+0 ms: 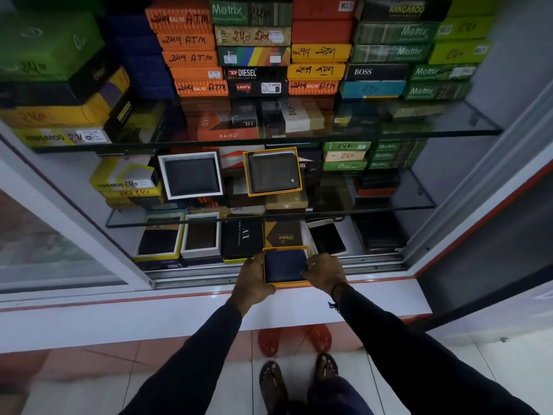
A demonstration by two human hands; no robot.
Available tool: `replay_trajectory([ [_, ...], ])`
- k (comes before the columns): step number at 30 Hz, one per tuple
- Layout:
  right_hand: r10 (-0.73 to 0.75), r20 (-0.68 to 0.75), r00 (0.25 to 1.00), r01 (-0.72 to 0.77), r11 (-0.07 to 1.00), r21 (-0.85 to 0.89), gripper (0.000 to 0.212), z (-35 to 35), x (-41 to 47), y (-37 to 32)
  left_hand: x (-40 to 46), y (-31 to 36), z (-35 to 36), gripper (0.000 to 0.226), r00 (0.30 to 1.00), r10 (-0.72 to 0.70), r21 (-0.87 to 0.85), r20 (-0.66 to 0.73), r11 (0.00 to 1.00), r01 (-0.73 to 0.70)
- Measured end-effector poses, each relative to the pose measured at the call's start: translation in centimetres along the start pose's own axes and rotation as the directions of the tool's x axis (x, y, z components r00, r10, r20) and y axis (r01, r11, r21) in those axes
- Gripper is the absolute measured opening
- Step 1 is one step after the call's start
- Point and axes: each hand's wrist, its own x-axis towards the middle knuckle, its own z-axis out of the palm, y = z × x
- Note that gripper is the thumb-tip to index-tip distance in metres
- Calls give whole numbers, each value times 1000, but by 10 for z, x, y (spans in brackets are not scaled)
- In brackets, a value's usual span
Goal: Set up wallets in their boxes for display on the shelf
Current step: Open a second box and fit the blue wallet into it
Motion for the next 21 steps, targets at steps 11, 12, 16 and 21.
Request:
replay_trajectory([
  [11,281,43,959,-271,857,438,36,12,23,-20,12,-4,2,82,998,25,97,-51,995,-20],
  [12,266,34,963,-245,821,516,31,14,22,-23,13,-4,1,84,999,26,86,-43,996,-22],
  [16,235,36,971,-195,700,687,26,2,20,-25,15,-1,-8,96,999,19,-69,30,997,-17],
  [21,72,326,943,-313,534,786,19,-36,15,-2,9,2,-33,87,993,39,-405,114,914,11],
])
